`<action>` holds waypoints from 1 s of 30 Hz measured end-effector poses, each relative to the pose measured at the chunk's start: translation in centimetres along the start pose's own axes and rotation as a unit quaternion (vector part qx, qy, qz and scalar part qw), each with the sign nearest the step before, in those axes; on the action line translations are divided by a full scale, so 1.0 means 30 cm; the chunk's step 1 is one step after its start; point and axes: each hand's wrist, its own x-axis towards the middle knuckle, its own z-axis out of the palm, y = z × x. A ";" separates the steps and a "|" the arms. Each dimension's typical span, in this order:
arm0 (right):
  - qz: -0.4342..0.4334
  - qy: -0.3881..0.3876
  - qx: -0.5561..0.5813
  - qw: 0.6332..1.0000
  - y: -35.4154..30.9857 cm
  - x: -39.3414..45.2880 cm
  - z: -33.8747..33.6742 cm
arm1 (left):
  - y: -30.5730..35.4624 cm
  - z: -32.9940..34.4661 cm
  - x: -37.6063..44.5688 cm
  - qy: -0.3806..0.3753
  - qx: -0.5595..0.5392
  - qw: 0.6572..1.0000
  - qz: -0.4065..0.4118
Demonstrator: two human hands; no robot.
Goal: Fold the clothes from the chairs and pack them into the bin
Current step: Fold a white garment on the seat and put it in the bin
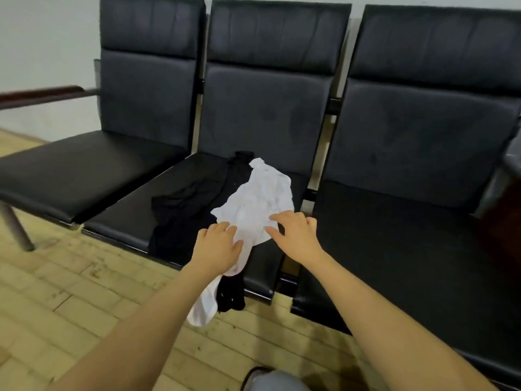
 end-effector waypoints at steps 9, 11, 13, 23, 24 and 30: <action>0.132 0.044 0.103 0.985 -0.099 0.047 0.260 | -0.072 0.150 -0.024 -0.076 -0.042 0.996 -0.010; 0.122 0.060 0.098 0.986 -0.105 0.057 0.278 | -0.077 0.146 -0.026 -0.066 -0.056 0.996 -0.007; 0.099 0.062 0.078 0.990 -0.105 0.067 0.282 | -0.083 0.143 -0.027 -0.061 -0.069 0.996 -0.006; 0.011 0.252 0.235 0.938 -0.008 0.055 0.084 | -0.085 0.058 0.016 0.026 -0.198 0.979 -0.030; 0.009 0.258 0.230 0.938 0.007 0.047 0.062 | -0.075 0.055 0.023 0.038 -0.201 0.979 -0.025; 0.037 0.232 0.286 0.929 0.128 -0.012 0.043 | -0.016 0.098 0.059 0.053 -0.190 0.980 -0.003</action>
